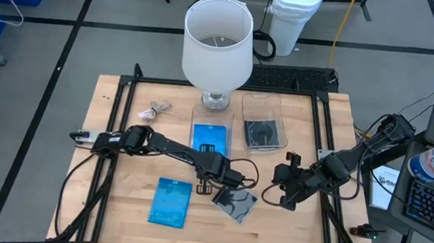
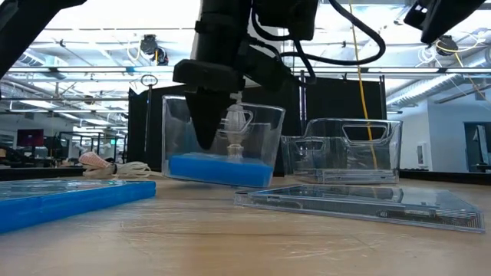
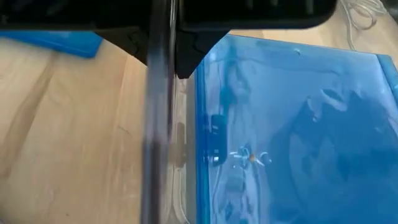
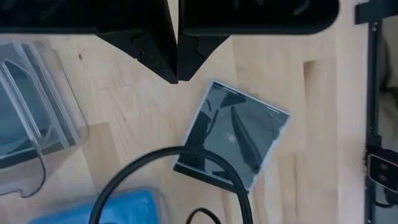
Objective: Pick & place jewel cases by type
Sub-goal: Adjust the left transparent bin, then adjust the right transparent bin
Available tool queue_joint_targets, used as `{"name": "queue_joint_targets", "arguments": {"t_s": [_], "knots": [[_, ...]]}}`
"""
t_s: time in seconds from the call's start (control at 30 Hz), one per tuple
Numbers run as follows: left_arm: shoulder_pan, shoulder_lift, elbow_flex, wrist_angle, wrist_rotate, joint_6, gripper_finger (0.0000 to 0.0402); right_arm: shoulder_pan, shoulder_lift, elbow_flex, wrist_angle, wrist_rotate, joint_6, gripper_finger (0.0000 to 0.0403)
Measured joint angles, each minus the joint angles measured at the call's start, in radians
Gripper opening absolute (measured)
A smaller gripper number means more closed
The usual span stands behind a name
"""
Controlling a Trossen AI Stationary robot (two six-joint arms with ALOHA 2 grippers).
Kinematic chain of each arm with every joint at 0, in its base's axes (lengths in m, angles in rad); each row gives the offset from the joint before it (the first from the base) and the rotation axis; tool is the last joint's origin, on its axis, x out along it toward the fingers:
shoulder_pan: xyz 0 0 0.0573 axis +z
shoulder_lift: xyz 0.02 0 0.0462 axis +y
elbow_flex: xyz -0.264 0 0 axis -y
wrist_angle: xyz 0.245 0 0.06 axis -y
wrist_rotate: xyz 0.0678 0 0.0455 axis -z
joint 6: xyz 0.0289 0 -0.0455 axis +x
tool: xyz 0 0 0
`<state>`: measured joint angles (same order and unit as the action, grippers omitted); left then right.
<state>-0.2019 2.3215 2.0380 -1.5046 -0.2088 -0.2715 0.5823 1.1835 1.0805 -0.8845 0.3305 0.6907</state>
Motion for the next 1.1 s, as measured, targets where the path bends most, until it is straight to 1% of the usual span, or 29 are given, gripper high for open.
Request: {"name": "queue_joint_targets", "arguments": {"t_s": [0.07, 0.27, 0.4, 0.53, 0.67, 0.73, 0.83, 0.93, 1.0, 1.03, 1.1], "knots": [[0.003, 0.0, 0.0, -0.001, 0.004, 0.005, 0.0021, 0.0, 0.0, 0.0, 0.009, 0.0, 0.0, 0.0], [0.002, -0.002, 0.0, 0.002, 0.001, 0.003, 0.009, 0.0, 0.0, 0.0, 0.024, -0.016, 0.0, 0.0], [0.001, -0.002, 0.001, -0.003, -0.013, -0.002, 0.0126, 0.0, 0.0, 0.0, 0.049, -0.021, -0.026, 0.0], [-0.002, -0.002, 0.043, -0.069, -0.032, -0.019, 0.0151, 0.0, 0.0, 0.0, 0.06, -0.021, -0.045, 0.0], [-0.027, -0.029, 0.085, -0.064, -0.022, 0.005, 0.0163, 0.0, 0.0, 0.0, 0.061, -0.02, -0.055, 0.0], [-0.046, -0.064, 0.113, -0.066, -0.02, 0.032, 0.0165, 0.0, 0.0, 0.0, 0.063, -0.012, -0.079, 0.0], [-0.084, -0.155, 0.113, -0.067, -0.029, 0.087, 0.0159, 0.0, 0.001, 0.0, 0.064, 0.015, -0.112, 0.0], [-0.129, -0.301, 0.081, -0.064, -0.061, 0.098, 0.0136, 0.0, 0.004, 0.0, 0.065, 0.021, -0.113, 0.0], [-0.163, -0.426, 0.037, -0.039, -0.096, 0.072, 0.0111, 0.0, 0.011, 0.0, 0.064, 0.037, -0.112, 0.0], [-0.186, -0.497, -0.004, -0.013, -0.123, 0.058, 0.0095, 0.0, 0.014, 0.0, 0.065, 0.038, -0.111, 0.0], [-0.232, -0.652, -0.141, 0.089, -0.189, 0.036, 0.006, 0.0, 0.021, 0.0, 0.066, 0.048, -0.115, 0.0]]}}
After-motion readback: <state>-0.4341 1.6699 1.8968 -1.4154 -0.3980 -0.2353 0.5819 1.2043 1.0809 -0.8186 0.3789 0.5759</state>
